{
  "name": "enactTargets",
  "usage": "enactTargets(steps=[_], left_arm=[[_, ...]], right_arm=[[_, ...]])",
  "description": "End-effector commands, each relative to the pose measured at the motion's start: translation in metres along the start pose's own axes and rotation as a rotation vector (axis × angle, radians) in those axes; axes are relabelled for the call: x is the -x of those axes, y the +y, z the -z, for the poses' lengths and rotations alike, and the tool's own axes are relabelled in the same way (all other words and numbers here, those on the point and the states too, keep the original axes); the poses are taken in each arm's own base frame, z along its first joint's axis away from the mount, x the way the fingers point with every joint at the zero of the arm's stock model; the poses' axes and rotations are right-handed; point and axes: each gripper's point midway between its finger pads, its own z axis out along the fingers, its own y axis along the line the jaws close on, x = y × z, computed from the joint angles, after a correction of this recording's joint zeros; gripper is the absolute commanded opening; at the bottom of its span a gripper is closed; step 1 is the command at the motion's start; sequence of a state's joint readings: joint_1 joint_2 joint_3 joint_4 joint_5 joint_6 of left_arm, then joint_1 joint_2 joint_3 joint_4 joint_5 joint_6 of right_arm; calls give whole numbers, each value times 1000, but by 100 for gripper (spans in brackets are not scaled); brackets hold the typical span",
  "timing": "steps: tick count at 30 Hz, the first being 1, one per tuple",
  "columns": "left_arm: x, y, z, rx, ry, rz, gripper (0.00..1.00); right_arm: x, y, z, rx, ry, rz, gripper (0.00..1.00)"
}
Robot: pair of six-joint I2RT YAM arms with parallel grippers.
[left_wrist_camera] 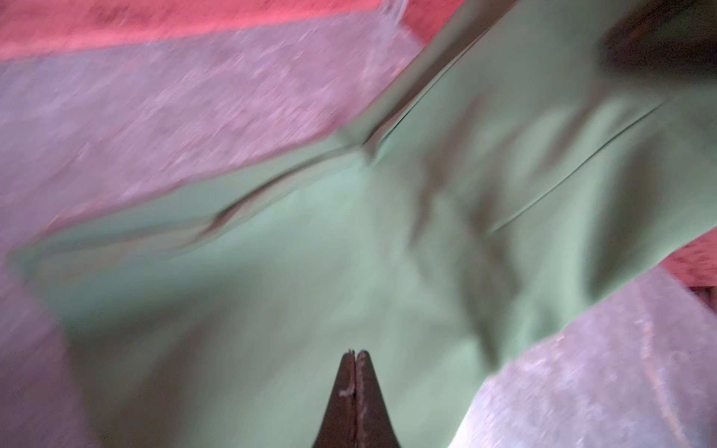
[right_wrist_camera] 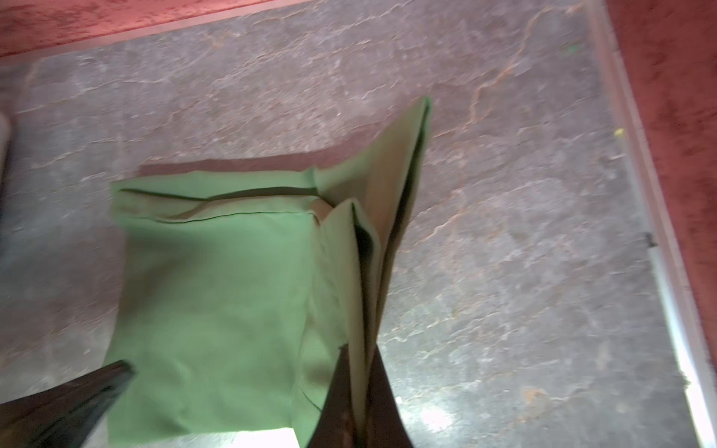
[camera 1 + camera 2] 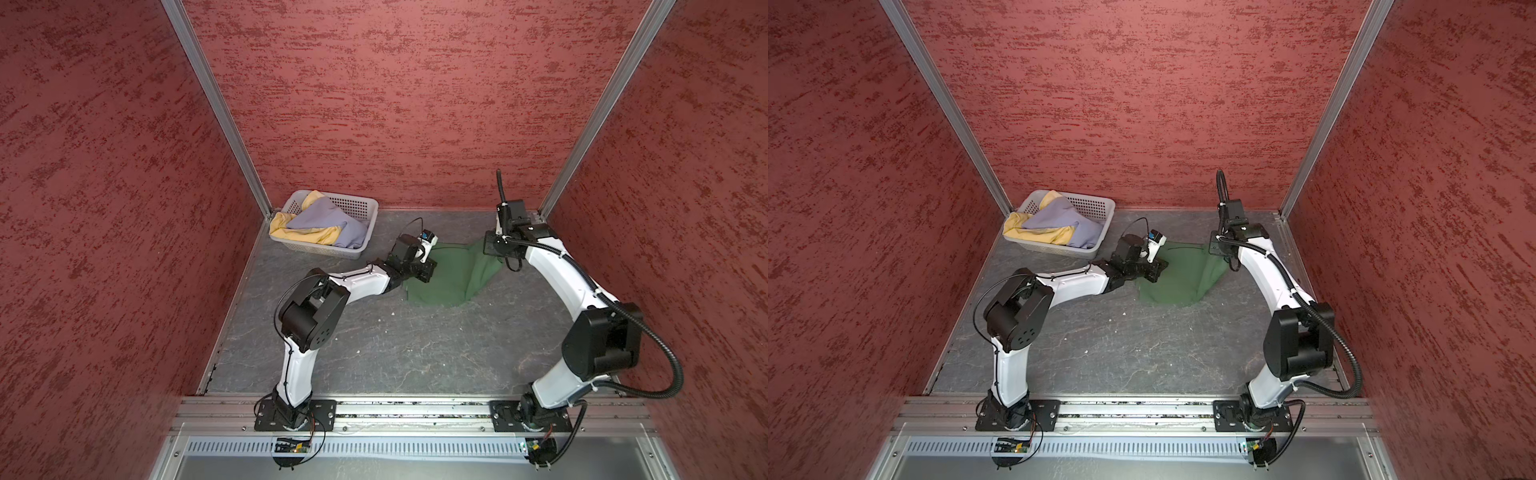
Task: Fold and stack skirts
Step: Fold the skirt at the top-center of the table.
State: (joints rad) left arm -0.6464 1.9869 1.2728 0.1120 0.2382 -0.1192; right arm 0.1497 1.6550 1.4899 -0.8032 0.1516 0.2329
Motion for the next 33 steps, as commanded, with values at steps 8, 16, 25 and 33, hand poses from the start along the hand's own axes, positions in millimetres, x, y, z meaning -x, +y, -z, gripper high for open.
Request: enactTargets(steps=[8, 16, 25, 33], left_arm=[[-38, 48, 22, 113, 56, 35, 0], [-42, 44, 10, 79, 37, 54, 0], [-64, 51, -8, 98, 96, 100, 0], [-70, 50, -13, 82, 99, 119, 0]], right_arm=[[27, 16, -4, 27, -50, 54, 0], [17, 48, -10, 111, -34, 45, 0], [3, 95, -8, 204, -17, 55, 0], [-10, 138, -5, 313, 13, 47, 0]])
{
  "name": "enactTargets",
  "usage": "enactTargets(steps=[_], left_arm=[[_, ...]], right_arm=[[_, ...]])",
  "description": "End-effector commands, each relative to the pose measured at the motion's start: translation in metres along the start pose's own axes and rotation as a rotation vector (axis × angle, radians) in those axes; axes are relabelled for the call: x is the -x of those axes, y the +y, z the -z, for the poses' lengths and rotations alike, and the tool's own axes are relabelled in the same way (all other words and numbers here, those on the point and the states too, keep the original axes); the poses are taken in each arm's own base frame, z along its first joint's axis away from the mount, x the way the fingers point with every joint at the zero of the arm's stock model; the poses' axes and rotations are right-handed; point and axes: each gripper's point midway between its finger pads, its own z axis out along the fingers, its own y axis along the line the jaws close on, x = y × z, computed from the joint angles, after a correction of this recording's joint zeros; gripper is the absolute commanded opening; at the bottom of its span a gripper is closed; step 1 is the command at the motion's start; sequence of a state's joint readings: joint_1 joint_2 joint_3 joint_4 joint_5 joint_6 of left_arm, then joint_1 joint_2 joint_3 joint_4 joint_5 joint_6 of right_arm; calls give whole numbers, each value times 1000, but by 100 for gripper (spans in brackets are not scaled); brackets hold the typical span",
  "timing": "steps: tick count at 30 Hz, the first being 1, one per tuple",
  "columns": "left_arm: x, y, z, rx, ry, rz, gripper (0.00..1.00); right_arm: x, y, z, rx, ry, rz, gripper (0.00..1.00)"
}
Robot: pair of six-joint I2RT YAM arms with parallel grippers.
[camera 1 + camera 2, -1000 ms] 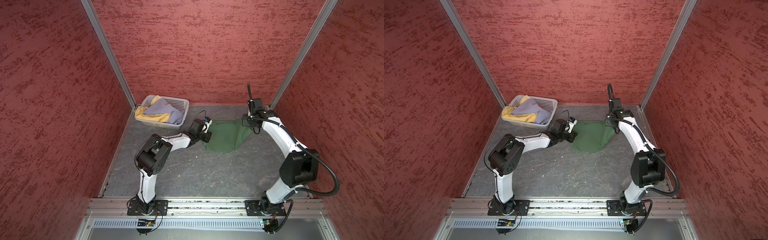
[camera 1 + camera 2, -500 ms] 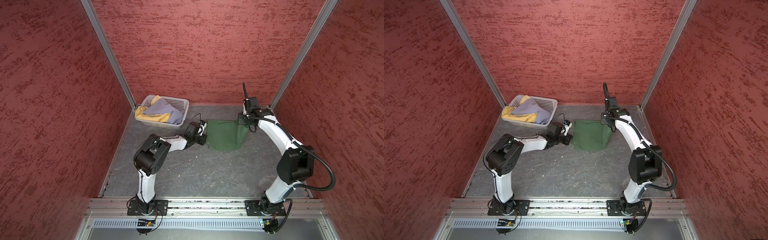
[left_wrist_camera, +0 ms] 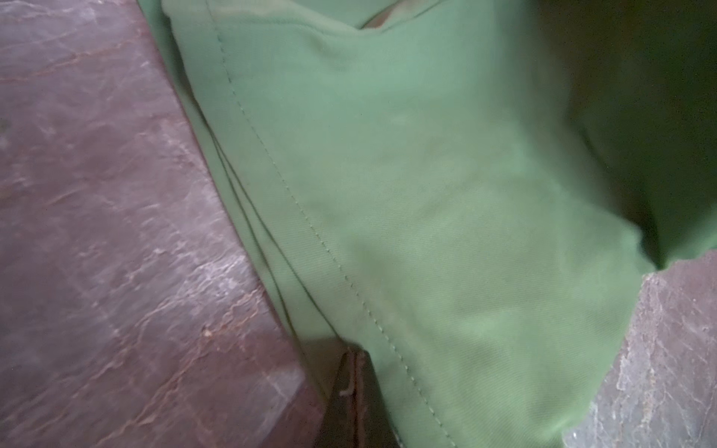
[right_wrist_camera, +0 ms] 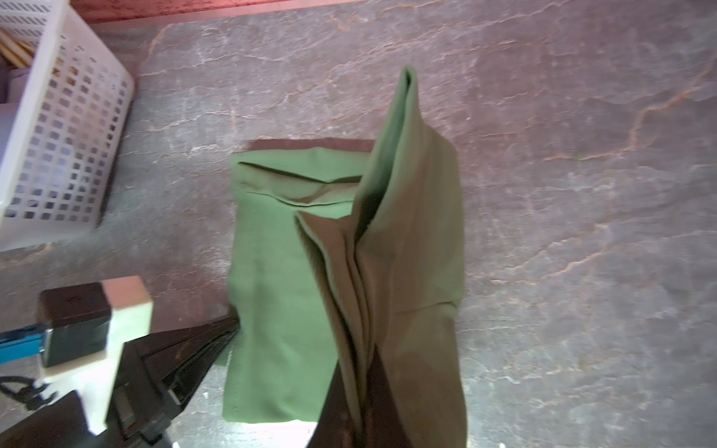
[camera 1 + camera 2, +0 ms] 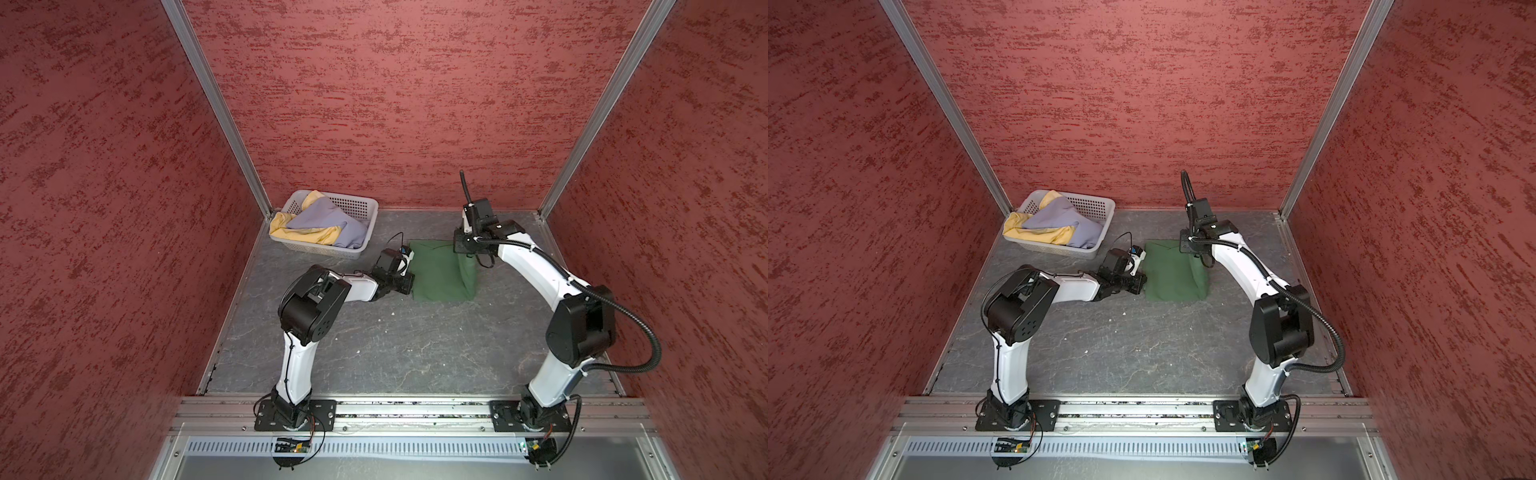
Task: Fold and stack skirts
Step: Fold the skirt at the top-center of the table.
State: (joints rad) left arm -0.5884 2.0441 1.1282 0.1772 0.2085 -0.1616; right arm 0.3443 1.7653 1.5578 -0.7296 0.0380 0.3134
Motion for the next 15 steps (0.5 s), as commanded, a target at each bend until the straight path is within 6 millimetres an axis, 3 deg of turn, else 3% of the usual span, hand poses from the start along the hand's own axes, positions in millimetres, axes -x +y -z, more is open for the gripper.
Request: enactTargets(steps=[1, 9, 15], left_arm=[[2, -4, -5, -21, -4, 13, 0], [-3, -4, -7, -22, 4, 14, 0], [-4, -4, -7, -23, 4, 15, 0]], right_arm=[[6, 30, -1, 96, -22, -27, 0], [-12, 81, -26, 218, 36, -40, 0], [-25, 103, -47, 301, 73, -88, 0]])
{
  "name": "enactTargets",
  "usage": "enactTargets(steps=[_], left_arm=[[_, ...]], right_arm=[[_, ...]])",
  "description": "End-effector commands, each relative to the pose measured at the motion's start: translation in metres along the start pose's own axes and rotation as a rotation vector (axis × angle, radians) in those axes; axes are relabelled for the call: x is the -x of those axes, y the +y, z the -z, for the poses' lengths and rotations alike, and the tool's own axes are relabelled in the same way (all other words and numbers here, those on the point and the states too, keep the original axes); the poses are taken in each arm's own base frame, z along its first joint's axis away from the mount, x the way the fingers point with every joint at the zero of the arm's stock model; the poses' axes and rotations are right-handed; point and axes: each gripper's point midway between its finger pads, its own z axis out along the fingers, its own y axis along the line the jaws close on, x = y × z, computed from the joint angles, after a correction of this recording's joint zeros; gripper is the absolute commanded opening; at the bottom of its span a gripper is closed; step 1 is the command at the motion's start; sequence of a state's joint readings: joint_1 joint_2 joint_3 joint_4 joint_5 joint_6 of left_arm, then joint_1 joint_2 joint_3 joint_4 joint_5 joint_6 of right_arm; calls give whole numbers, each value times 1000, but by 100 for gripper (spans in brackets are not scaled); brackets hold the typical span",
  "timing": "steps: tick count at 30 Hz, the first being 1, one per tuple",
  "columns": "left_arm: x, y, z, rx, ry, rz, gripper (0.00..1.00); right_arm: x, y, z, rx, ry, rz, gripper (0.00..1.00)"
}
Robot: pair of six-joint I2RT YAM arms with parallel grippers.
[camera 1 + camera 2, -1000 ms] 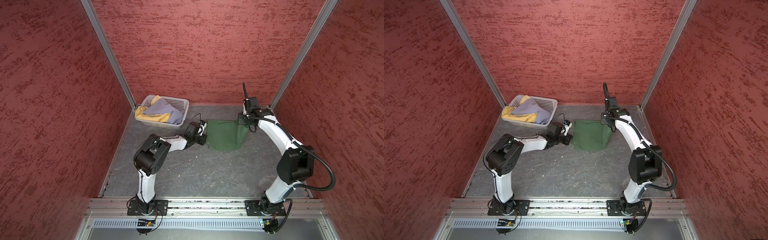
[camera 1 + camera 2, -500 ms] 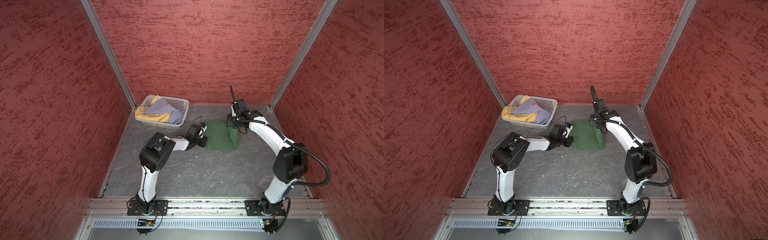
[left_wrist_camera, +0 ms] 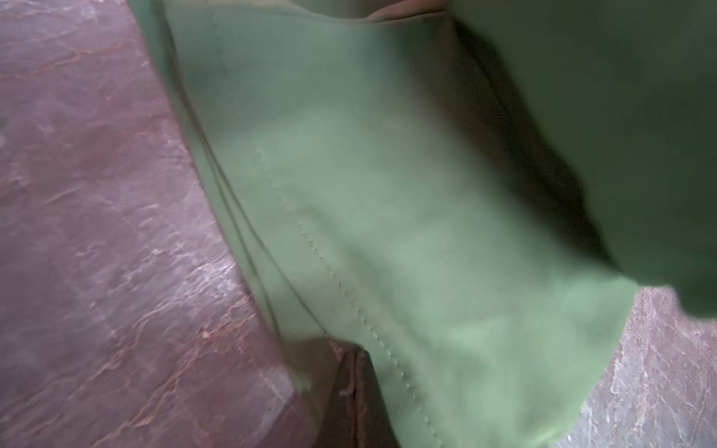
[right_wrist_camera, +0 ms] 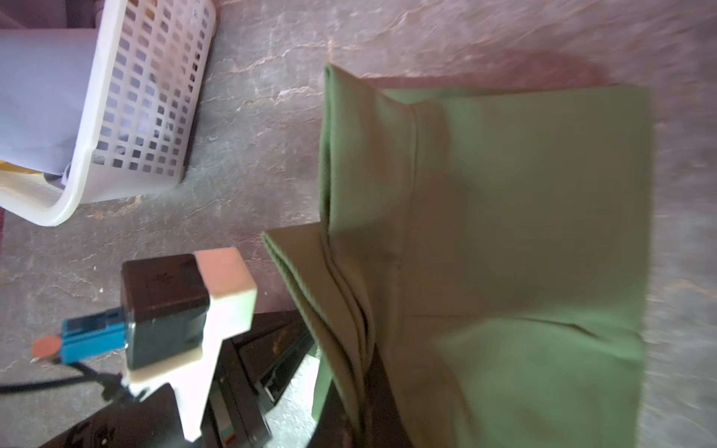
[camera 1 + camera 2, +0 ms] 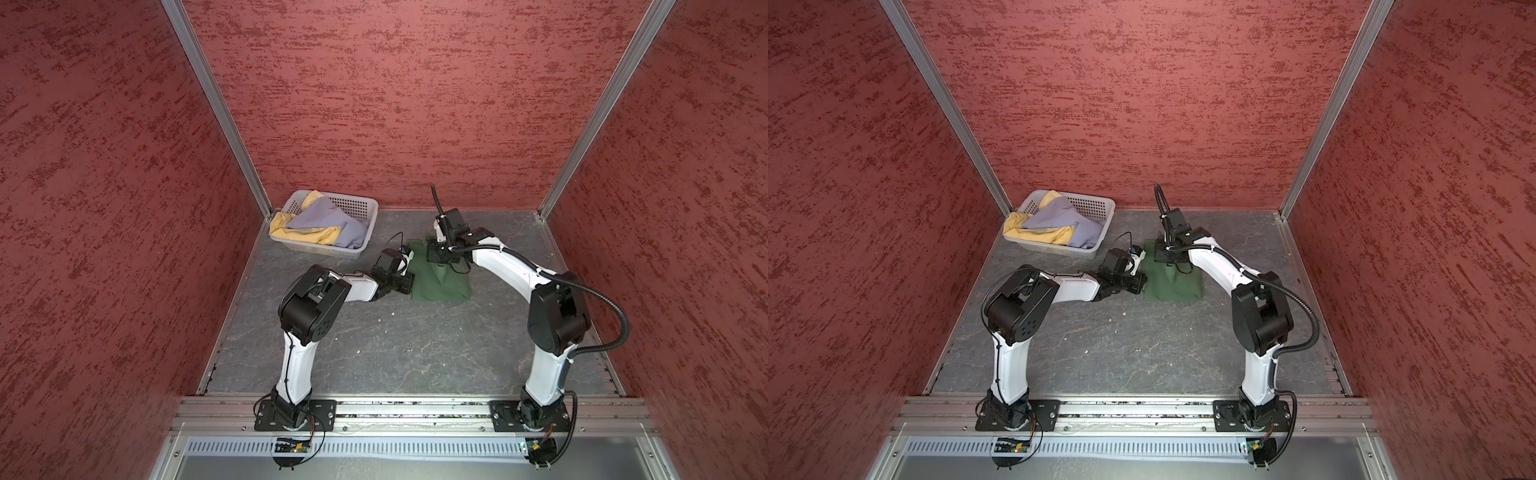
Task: Fold and stack skirts
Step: Fold the skirt at the top-center of the table.
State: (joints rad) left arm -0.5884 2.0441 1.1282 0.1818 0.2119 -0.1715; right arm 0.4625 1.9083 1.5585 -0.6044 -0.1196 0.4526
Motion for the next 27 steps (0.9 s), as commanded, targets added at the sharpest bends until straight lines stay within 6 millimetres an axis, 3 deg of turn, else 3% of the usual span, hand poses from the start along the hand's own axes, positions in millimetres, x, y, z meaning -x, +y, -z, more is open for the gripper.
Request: enactTargets(steps=[1, 15, 27], left_arm=[[-5, -3, -7, -18, 7, 5, 0], [-3, 0, 0, -7, 1, 3, 0], [14, 18, 54, 67, -68, 1, 0]], right_arm=[[11, 27, -4, 123, -35, -41, 0], [-21, 25, -43, 177, 75, -110, 6], [-33, 12, -66, 144, 101, -134, 9]])
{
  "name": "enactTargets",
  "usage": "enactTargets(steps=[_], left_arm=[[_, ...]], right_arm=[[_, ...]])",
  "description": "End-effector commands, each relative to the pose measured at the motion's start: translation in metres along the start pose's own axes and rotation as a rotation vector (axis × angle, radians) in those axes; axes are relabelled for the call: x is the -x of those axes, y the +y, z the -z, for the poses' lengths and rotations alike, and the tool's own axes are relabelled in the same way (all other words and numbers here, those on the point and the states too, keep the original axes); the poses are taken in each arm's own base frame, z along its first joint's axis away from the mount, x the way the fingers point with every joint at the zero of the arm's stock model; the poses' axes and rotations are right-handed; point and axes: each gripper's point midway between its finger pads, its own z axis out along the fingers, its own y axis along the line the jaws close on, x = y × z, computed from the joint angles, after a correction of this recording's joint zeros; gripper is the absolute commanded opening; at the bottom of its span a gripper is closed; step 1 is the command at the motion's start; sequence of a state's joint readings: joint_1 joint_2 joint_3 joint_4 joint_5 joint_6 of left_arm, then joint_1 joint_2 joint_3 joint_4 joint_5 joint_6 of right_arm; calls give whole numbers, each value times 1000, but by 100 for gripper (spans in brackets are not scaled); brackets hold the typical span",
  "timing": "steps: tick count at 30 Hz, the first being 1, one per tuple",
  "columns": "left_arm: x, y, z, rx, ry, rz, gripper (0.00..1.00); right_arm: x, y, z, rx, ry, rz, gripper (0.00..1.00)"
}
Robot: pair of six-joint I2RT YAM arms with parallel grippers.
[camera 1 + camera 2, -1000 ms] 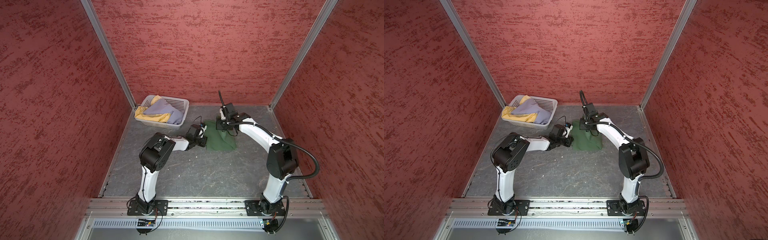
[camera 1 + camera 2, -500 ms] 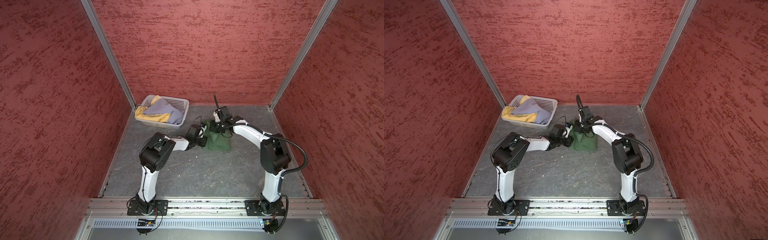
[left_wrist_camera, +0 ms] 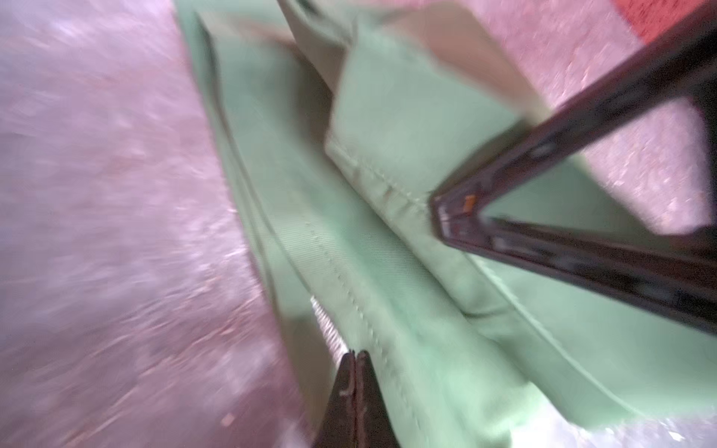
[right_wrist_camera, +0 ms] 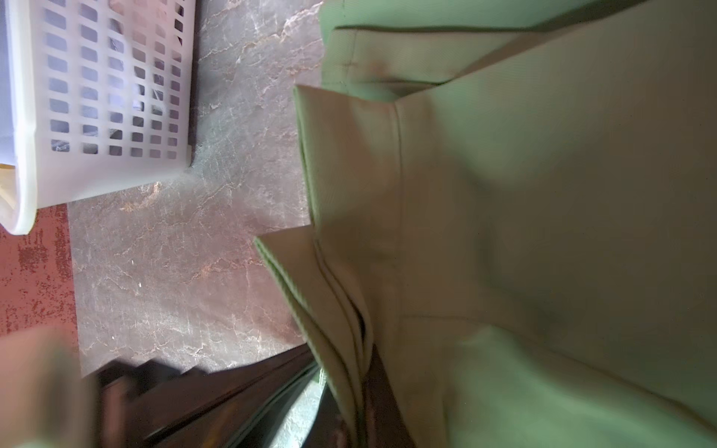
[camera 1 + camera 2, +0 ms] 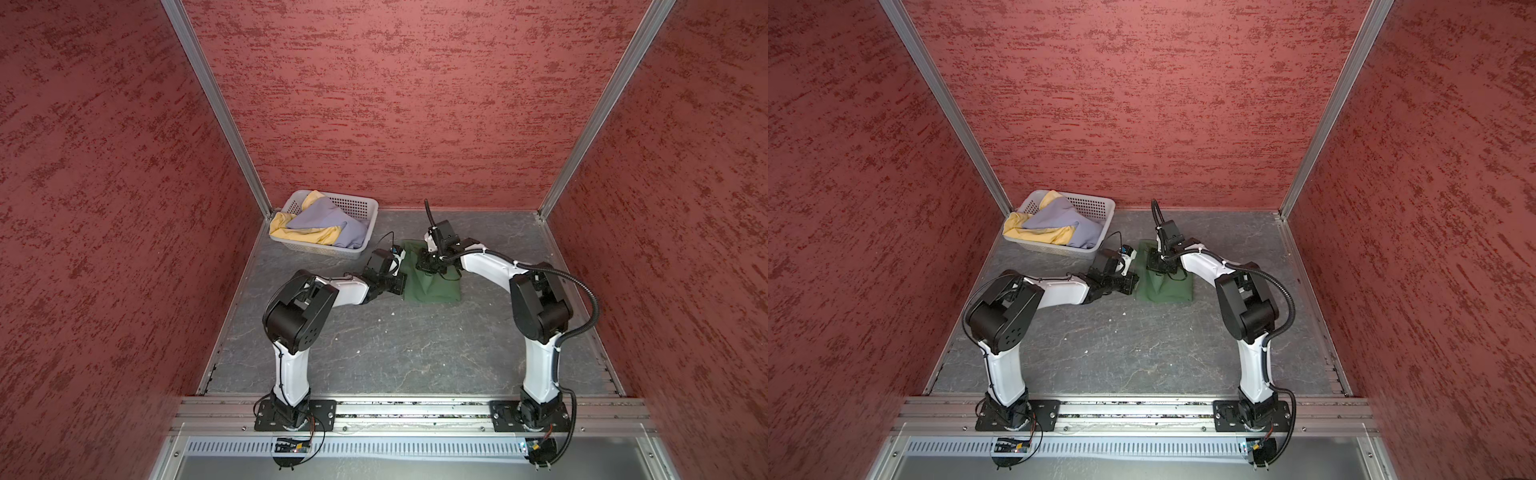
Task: Fold and stack skirts
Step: Fold the skirt at the top-center of the table.
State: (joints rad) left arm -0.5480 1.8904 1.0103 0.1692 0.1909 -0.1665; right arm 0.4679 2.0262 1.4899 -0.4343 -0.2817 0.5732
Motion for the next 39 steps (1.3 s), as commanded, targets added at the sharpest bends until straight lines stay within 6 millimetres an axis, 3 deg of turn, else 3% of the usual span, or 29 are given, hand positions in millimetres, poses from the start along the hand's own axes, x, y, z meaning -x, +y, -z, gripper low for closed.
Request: enactTargets(steps=[1, 14, 19, 23, 28, 32, 36, 39], left_arm=[[8, 6, 13, 33, -27, -16, 0], [-23, 29, -9, 99, 46, 14, 0], [-19, 27, -4, 96, 33, 13, 0], [-11, 24, 3, 99, 18, 6, 0], [5, 11, 19, 84, -12, -22, 0], [22, -14, 32, 70, -37, -90, 0], [36, -47, 38, 48, -71, -172, 0], [39, -67, 31, 12, -79, -203, 0]], right_arm=[[-1, 1, -11, 19, -4, -16, 10], [-3, 18, -11, 126, -1, -41, 28], [-4, 36, 8, 209, -8, -2, 36], [0, 39, 31, 205, -56, 34, 36], [3, 24, 59, 137, -126, 60, 35], [3, -3, 78, 53, -161, 60, 34], [2, -31, 87, -5, -173, 45, 29], [-2, -47, 85, -21, -164, 26, 22]])
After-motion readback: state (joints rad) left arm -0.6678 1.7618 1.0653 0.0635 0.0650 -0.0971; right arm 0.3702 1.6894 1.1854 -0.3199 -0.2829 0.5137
